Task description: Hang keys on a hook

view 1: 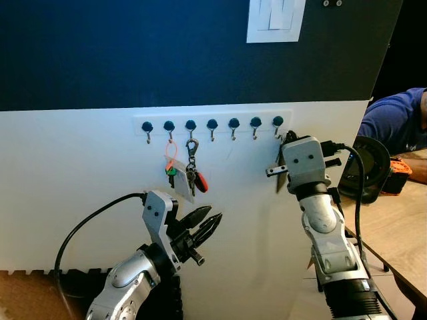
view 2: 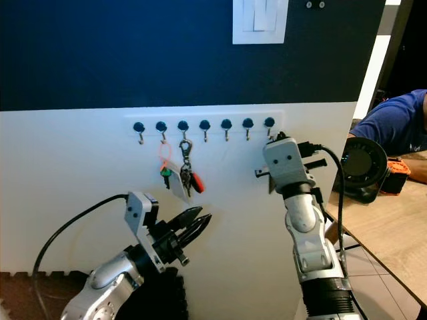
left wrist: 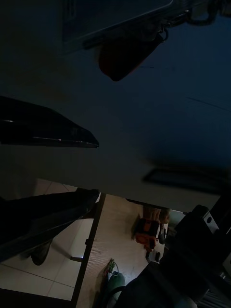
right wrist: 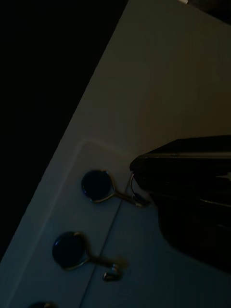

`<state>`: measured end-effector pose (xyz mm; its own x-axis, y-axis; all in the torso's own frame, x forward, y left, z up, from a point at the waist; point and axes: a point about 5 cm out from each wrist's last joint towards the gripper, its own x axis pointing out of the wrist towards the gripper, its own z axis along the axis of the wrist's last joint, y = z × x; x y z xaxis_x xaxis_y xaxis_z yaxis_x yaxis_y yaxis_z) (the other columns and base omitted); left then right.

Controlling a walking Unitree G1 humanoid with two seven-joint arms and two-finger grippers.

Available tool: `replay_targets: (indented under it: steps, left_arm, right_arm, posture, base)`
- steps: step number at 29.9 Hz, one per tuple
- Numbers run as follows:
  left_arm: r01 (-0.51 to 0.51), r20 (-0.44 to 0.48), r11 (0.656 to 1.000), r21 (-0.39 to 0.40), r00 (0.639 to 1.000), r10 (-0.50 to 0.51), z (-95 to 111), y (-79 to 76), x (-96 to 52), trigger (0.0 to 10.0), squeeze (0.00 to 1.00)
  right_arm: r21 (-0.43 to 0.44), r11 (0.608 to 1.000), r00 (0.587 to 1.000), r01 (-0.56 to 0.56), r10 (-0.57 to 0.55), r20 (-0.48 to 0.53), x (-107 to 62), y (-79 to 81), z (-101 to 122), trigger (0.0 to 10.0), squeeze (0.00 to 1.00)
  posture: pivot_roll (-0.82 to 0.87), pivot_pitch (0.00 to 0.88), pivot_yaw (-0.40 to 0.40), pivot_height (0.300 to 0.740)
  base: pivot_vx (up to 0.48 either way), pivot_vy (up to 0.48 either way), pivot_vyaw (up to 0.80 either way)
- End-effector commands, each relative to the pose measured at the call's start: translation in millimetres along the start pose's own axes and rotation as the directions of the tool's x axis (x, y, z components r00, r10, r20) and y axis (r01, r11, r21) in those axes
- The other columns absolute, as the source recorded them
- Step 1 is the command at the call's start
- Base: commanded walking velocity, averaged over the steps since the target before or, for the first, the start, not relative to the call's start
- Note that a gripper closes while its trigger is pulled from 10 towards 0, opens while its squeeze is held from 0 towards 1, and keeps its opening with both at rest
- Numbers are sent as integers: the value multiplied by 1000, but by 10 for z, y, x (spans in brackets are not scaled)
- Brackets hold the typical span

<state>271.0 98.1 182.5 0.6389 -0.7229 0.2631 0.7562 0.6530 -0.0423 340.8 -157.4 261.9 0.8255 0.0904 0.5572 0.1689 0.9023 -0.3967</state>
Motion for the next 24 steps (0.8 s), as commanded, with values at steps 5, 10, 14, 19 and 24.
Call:
replay_targets:
  steps: [5, 10, 14, 19, 24]
  left_arm:
    - [0, -2, 1000, -2, 1000, 0, 19, -4, -4, 10000, 0]
    - [-3, -5, 1000, -1, 1000, 3, 21, 1, -2, 10000, 0]
    - [-10, -9, 1000, 5, 1000, 10, 22, 16, -6, 10000, 0]
    - [-11, -10, 1000, 5, 1000, 11, 23, 15, -8, 10000, 0]
    - [-5, -13, 1000, 4, 1000, 6, 24, 13, -7, 10000, 0]
  right_arm:
    - [26, 999, 998, -32, 31, 50, 56, 52, 136, 10000, 0]
    - [39, 996, 996, -76, 74, 58, 58, 135, 157, 10000, 0]
    - [62, 989, 991, -131, 128, 50, 54, 222, 150, 10000, 0]
    - [73, 983, 985, -170, 168, 34, 35, 281, 125, 10000, 0]
    - [104, 965, 971, -241, 239, 26, -30, 399, 96, 10000, 0]
  posture:
    - [60, 32, 17, 740]
    - [61, 32, 17, 740]
    - [64, 35, 16, 740]
    - [65, 36, 16, 740]
    - [67, 39, 17, 740]
  base:
    - [0, 0, 0]
    - [0, 0, 0]
    - [0, 0, 0]
    - [0, 0, 0]
    - [0, 0, 0]
